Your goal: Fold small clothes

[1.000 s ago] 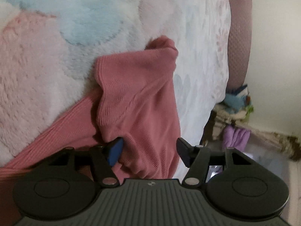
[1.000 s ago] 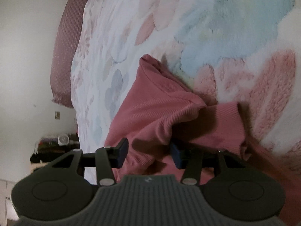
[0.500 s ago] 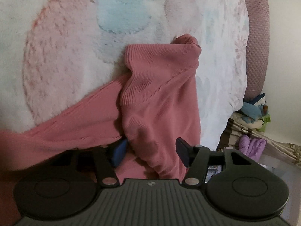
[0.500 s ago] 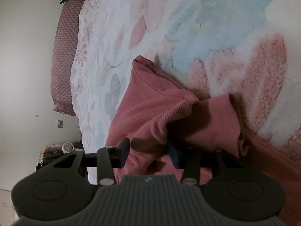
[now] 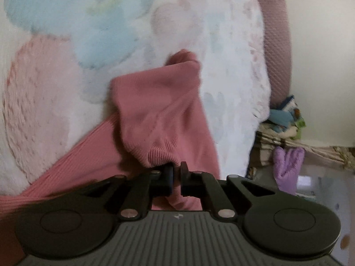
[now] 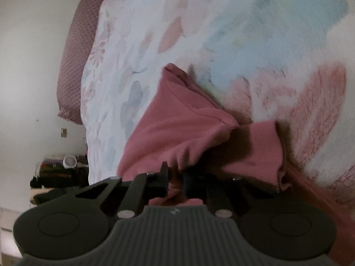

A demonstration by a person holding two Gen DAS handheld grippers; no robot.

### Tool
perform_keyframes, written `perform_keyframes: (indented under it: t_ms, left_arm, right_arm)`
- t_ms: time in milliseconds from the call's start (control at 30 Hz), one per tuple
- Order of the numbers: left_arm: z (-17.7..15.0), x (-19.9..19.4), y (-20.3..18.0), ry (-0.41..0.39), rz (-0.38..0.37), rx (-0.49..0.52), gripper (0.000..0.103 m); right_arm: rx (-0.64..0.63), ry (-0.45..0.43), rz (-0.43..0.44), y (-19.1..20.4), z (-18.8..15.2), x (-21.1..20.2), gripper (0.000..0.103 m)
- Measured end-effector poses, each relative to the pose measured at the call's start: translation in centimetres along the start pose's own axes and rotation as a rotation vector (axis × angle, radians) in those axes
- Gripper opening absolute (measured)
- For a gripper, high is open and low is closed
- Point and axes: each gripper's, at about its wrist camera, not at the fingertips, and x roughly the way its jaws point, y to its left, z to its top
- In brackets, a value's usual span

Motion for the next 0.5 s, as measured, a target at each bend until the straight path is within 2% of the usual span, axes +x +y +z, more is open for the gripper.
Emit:
perform_keyframes:
  t_ms: [200, 500]
  left_arm:
    - [0.3, -3.9, -0.8, 0.047, -0.061, 0.088, 0.005]
    - [-1.5, -7.1, 0.3, 0.09, -0.054, 0.133, 0.005]
  right_arm:
    - [-0.074, 0.033, 0.029, 1.3, -0.1, -2.7, 0.005]
    - [-0.095, 0.071, 0.041, 0.5, -1.7, -6.7, 0.005]
